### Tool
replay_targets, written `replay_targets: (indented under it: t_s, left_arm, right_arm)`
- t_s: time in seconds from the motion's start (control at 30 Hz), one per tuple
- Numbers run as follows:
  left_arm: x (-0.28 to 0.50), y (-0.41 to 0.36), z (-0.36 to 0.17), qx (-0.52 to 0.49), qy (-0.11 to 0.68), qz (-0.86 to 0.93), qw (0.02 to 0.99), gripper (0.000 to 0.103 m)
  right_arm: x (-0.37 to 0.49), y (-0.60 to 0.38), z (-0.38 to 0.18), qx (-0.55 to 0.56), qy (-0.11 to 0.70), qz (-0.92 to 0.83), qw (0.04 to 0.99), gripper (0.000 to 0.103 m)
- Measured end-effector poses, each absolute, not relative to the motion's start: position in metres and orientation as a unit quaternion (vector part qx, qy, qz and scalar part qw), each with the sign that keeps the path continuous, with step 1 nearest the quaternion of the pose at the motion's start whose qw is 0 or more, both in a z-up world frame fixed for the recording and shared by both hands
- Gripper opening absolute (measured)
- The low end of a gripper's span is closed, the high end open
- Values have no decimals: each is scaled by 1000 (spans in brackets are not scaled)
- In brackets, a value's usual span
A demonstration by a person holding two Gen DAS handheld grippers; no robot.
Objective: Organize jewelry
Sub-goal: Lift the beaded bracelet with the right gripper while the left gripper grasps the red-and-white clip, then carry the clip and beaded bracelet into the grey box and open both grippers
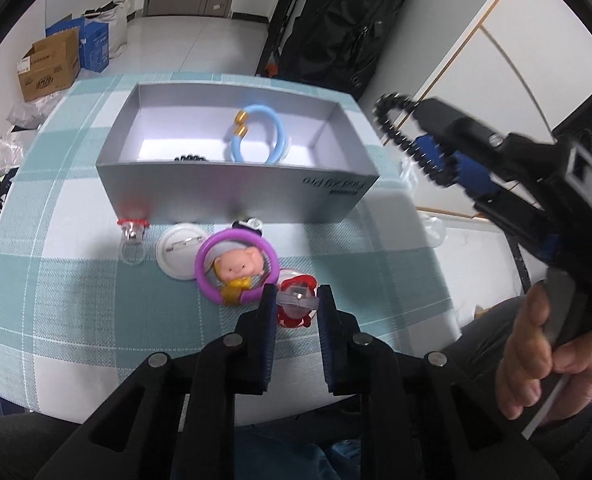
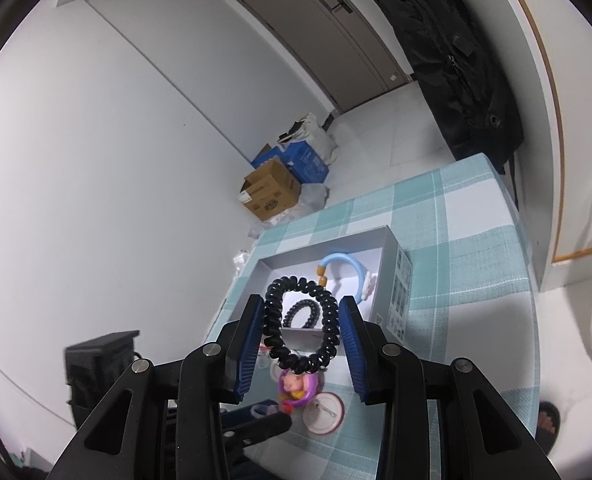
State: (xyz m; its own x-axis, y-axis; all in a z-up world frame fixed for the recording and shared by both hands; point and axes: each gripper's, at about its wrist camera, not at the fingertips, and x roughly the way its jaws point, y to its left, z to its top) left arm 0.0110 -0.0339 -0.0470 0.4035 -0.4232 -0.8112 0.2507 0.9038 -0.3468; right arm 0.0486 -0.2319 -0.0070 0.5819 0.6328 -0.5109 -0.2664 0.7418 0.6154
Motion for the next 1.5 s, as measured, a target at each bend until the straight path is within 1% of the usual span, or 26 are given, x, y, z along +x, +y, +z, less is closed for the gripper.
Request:
replay_targets:
  t_s: [0.37, 0.73, 1.17, 1.5]
  left_arm:
    - [24, -29, -25, -103, 466, -211, 853, 14]
    - [62, -8, -8, -146, 437, -206, 863, 14]
    - [104, 1, -19, -179, 458, -189, 850, 14]
    - [118, -1, -32, -183, 479, -180, 839, 14]
  right_arm:
    - [50, -222, -6, 234, 374, 275, 854, 36]
    - [67, -212, 3, 232, 378, 283, 850, 36]
    - [106, -202, -13, 221, 424, 284, 831, 36]
    - [128, -200, -22, 229, 436, 288, 822, 36]
